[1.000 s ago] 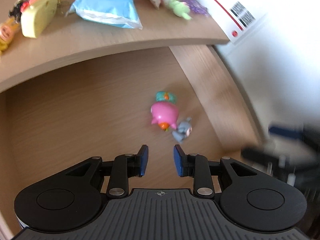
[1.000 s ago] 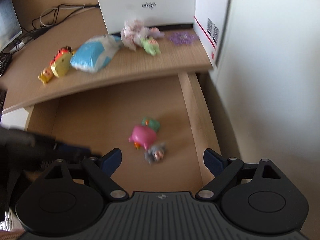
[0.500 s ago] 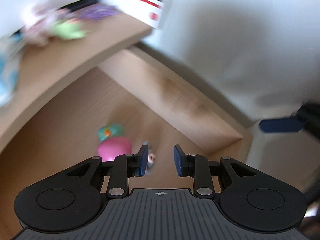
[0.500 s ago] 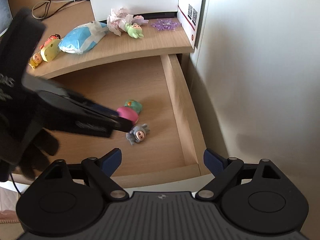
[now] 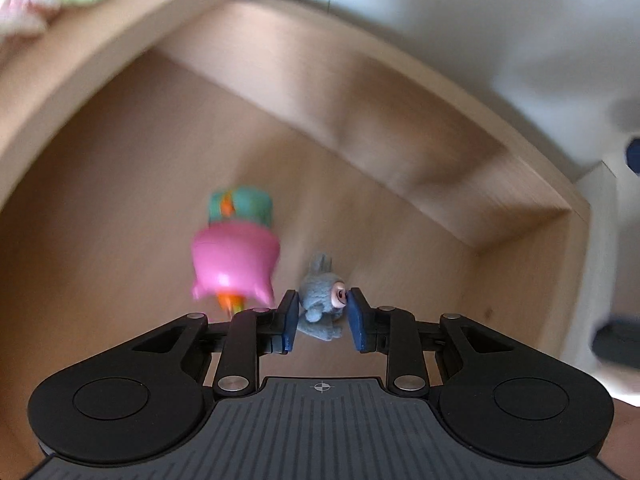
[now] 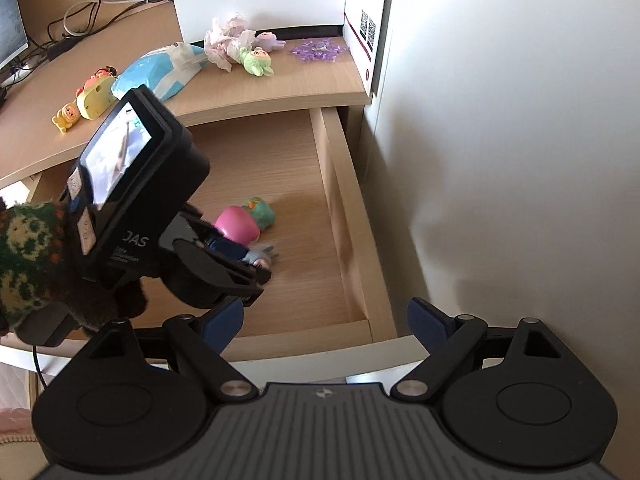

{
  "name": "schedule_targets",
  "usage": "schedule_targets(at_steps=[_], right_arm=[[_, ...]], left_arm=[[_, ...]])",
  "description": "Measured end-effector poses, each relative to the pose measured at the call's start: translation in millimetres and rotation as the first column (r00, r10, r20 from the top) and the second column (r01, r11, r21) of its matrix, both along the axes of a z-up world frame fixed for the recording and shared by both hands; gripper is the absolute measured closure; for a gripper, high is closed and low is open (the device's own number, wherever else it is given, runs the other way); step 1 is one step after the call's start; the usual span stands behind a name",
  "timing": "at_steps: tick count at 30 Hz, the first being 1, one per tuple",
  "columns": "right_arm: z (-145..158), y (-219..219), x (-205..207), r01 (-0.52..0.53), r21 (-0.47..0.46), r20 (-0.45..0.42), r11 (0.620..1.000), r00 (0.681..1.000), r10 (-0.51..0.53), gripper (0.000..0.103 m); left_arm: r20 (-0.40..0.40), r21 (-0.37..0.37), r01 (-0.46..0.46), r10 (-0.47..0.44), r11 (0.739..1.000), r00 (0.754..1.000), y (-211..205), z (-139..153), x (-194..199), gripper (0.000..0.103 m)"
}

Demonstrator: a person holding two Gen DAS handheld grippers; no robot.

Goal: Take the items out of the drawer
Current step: 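Grasp the grey mouse toy in the drawer with left tool and lift, then grasp pink bird and teal toy with right tool while left tool lifts grey mouse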

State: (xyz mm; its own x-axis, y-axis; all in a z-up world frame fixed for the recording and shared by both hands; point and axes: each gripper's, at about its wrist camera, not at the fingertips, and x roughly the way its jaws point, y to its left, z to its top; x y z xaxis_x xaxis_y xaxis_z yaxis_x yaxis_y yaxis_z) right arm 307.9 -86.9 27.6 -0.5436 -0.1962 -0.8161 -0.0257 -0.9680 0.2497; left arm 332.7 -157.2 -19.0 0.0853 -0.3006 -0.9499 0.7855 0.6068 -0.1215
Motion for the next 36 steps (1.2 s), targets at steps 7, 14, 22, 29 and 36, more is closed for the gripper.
schedule_targets(at_steps=[7,14,22,29,36], right_arm=[[7,-2,-19,-0.003,-0.044,-0.013,0.999,1.000,0.003,0.013],[-2,-23,-60,-0.027,-0.144,0.065,0.989,0.997,0.037,0.013],[-26,-61,-134,-0.002,-0.231,0.185,0.973,0.982,0.046,0.013],[-56,-90,-181,-0.028,-0.121,0.239,0.992,0.969,0.056,0.013],[-73,-100,-183,-0.070,-0.062,0.273,0.996,0.958,0.084,0.037]], left_arm=[[-0.108,-0.061,-0.180,0.173,0.982,0.979,69,31,-2,0.073],[-0.135,-0.123,-0.415,0.399,0.902,0.907,154,64,-9,0.073],[-0.147,-0.187,-0.612,0.594,0.768,0.791,213,85,-22,0.073],[-0.153,-0.205,-0.705,0.690,0.678,0.708,241,86,-33,0.073],[-0.171,-0.194,-0.726,0.707,0.659,0.687,239,81,-34,0.073]])
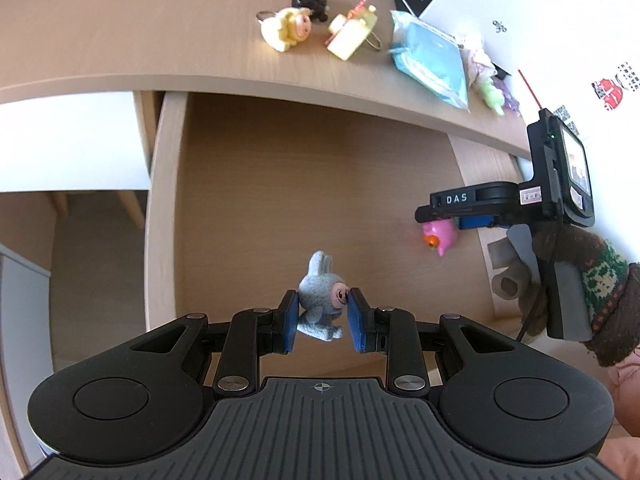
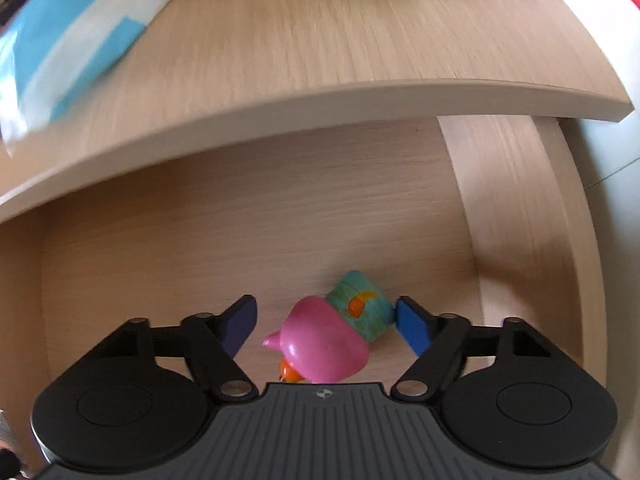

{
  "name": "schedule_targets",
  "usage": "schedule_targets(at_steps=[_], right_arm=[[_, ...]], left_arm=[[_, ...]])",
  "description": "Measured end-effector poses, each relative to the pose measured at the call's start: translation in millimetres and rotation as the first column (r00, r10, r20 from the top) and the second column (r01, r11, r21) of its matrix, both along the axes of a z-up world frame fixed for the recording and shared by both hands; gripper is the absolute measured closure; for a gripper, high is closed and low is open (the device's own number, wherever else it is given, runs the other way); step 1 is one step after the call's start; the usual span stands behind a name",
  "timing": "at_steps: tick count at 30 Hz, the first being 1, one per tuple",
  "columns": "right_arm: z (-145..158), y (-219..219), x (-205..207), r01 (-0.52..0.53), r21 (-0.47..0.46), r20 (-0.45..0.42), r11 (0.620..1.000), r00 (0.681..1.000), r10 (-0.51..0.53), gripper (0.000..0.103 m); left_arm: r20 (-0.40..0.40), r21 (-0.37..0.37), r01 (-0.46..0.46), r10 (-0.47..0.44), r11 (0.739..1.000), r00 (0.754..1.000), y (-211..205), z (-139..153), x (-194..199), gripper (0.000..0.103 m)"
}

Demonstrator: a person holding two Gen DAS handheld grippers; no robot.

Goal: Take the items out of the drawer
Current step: 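Grasp pink bird and teal toy with right tool while left tool lifts grey mouse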

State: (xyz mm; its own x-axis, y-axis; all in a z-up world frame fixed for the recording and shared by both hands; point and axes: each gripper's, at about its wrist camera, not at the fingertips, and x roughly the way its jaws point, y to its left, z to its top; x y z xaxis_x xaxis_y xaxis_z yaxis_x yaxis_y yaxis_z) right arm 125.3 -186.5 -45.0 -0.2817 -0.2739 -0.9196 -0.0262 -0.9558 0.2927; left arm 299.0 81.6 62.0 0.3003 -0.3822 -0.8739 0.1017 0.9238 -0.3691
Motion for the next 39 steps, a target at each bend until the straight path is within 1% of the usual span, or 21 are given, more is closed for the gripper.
schedule_targets(at_steps=[1,4,6,8,11,13,17,23,28,30,32,35,39], right_arm=[[2,-1,3,-0.017,0.008,-0.009,1.000,1.000,0.017,0.045],[7,-6,17,-0.072,-0.035,-0.020,0.997,0.997,0.072,0.046],[11,-12,28,-0.103,-0.022,-0.036,0.994,0.994,0.102,0.047],[16,-16,40,-0.115,-0.033,-0.042,0.993,0.993,0.114,0.047],[24,-20,58,-0.130,-0.075,-0.042,0.989,0.991,0.127,0.047],[32,-22,70,-0.138,-0.086,-0.053,0.987,0.990,0.134,0.047],[45,-20,91,-0.145,-0.094,-0.077,0.985,0.987,0.138,0.047],[65,-4,108,-0.088,-0.096,-0.131,0.992,0.989,0.075,0.047],[87,16,121,-0.018,-0.096,-0.191,0.995,0.982,0.000,0.047],[96,27,119,0.006,-0.097,-0.210,0.995,0.977,-0.026,0.047],[98,41,125,0.030,-0.102,-0.227,0.994,0.973,-0.053,0.047],[104,30,120,0.061,-0.105,-0.241,0.993,0.967,-0.084,0.047],[107,47,127,0.096,-0.103,-0.249,0.990,0.961,-0.119,0.047]], left_arm=[[-0.003,-0.002,0.005,-0.005,1.000,1.000,-3,-2,2,0.073],[-0.006,-0.003,0.024,-0.024,1.000,1.000,-12,-5,6,0.073],[-0.001,-0.003,0.038,-0.038,0.999,0.999,-18,-4,8,0.073],[0.006,0.001,0.054,-0.054,0.999,0.999,-25,-3,11,0.073],[0.027,0.028,0.084,-0.085,0.996,0.996,-37,3,15,0.073],[0.046,0.047,0.101,-0.103,0.994,0.994,-46,8,16,0.073],[0.086,0.109,0.137,-0.147,0.984,0.985,-59,18,10,0.073],[0.118,0.142,0.180,-0.197,0.973,0.973,-72,24,9,0.073],[0.143,0.144,0.215,-0.235,0.966,0.962,-85,25,13,0.073],[0.147,0.142,0.234,-0.254,0.962,0.956,-93,25,15,0.073],[0.151,0.143,0.256,-0.277,0.956,0.949,-102,26,18,0.073],[0.159,0.144,0.290,-0.312,0.946,0.937,-115,27,24,0.073],[0.173,0.152,0.332,-0.356,0.931,0.918,-136,28,33,0.073]])
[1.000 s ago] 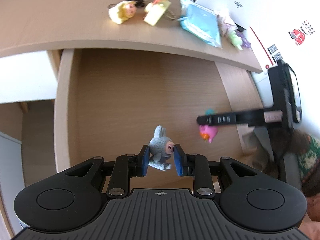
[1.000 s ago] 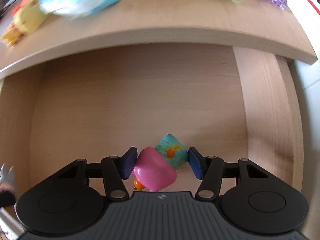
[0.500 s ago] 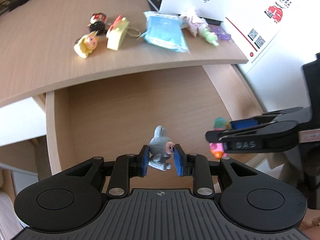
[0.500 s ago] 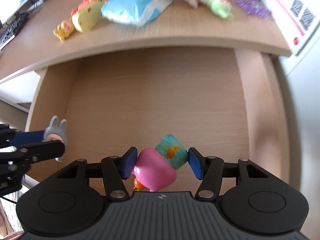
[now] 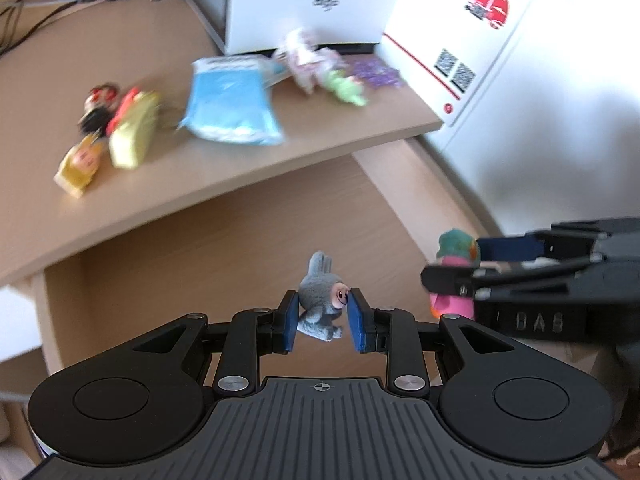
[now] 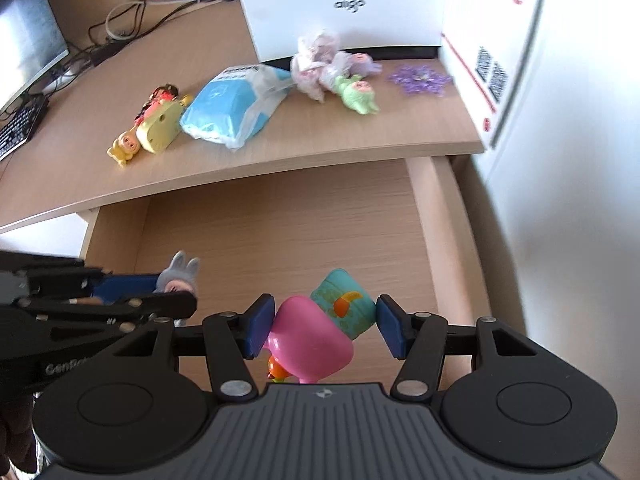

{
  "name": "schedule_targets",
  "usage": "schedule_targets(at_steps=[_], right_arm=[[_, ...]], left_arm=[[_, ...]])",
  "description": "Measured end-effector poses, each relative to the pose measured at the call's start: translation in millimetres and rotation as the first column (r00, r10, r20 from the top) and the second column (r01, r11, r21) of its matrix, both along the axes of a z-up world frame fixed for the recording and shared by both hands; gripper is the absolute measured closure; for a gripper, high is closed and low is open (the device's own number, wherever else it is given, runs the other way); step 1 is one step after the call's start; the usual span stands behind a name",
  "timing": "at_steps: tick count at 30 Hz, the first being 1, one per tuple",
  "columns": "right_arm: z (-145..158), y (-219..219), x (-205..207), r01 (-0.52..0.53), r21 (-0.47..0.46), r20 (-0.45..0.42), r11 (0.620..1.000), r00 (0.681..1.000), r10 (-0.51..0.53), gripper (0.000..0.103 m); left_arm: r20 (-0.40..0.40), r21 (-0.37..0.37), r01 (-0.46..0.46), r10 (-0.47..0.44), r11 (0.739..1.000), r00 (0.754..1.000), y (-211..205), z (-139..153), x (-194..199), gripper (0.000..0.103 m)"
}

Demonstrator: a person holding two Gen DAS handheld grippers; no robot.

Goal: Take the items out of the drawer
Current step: 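Grasp pink bird and teal toy with right tool while left tool lifts grey mouse, then set grey mouse on desktop with left tool while right tool carries pink bird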

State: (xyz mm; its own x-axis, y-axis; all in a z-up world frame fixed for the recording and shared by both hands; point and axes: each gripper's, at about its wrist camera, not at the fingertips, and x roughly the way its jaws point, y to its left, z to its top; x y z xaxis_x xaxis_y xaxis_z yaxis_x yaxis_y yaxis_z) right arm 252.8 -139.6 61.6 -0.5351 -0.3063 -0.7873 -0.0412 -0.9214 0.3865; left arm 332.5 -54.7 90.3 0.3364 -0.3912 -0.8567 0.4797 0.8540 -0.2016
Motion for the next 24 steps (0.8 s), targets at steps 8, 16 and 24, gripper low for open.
schedule_targets(at_steps=[8,16,24], right_arm=[[-11,16,13,0.053,-0.005,0.009,0.999,0.999,-0.053,0.047],[-16,15,18,0.026,0.030,-0.025,0.999,0.999,-0.026,0.047],[-23,24,15,0.037,0.031,-0.015,0.999,0.999,-0.037,0.047]], left_arm=[[0.039,-0.069,0.037,-0.034,0.997,0.999,-22,4,22,0.073],[0.167,-0.188,-0.038,0.070,0.981,0.983,-33,13,74,0.073],[0.237,-0.051,-0.097,0.106,0.994,0.966,-69,-10,123,0.073]])
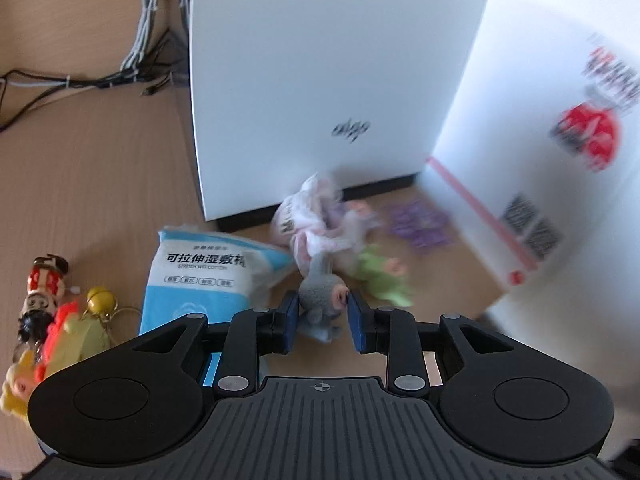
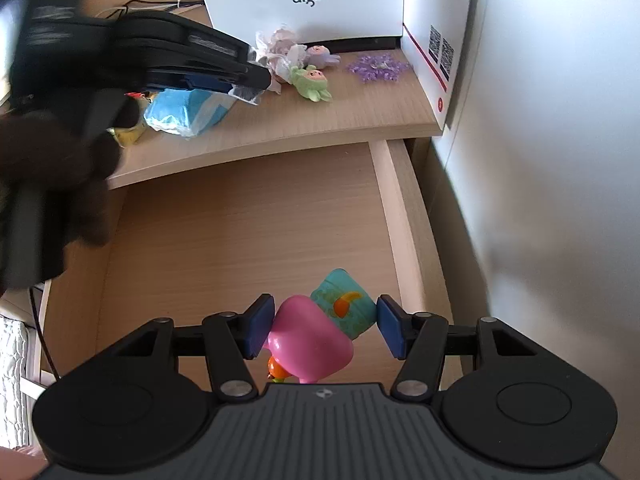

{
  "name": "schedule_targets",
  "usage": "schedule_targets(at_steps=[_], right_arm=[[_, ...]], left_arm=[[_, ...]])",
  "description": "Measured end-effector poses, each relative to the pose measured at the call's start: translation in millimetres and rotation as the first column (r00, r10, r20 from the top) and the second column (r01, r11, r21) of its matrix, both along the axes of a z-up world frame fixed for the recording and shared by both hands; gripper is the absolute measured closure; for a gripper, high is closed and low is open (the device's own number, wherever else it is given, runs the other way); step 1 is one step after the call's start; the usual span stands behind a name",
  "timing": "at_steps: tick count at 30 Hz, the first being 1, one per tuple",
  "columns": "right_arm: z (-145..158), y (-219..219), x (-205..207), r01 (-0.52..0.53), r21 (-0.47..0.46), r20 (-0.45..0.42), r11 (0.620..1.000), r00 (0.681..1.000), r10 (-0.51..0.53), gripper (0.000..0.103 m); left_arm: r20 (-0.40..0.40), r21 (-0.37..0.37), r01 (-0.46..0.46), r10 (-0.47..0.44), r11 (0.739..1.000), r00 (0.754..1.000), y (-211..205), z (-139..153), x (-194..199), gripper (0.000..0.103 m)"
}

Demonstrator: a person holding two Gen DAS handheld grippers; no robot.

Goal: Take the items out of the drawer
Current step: 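Set grey mouse on desktop with left tool while right tool carries pink bird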

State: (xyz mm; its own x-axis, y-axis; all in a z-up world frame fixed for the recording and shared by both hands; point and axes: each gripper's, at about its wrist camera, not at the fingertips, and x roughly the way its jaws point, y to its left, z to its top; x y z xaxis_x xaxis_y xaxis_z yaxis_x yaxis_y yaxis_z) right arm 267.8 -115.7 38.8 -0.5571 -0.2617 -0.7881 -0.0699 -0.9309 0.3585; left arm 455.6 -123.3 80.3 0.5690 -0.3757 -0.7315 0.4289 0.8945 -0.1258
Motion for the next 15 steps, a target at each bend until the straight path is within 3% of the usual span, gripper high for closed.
schedule_targets(at_steps=[3,7,15], right_arm=[[-2,-1,0,-0.008,0.019,-0.006,1.000,1.000,0.008,0.047],[-8,2,-2,-0.001,0.021,-0.001,1.000,1.000,0.001,0.047],[-18,6,-11,0.011,0.023,0.016,1.000,1.000,-0.011,0.047]], left_arm=[[0.027,0.004,0.009,-0.009,1.000,1.000,-3,-1,1,0.073],[0.051,-0.044,-0.012,0.014,0.999,0.999,6,9,-3,0.073],[0.031,-0.132,-0.074,0.079,0.988,0.996,59,35,-33,0.073]])
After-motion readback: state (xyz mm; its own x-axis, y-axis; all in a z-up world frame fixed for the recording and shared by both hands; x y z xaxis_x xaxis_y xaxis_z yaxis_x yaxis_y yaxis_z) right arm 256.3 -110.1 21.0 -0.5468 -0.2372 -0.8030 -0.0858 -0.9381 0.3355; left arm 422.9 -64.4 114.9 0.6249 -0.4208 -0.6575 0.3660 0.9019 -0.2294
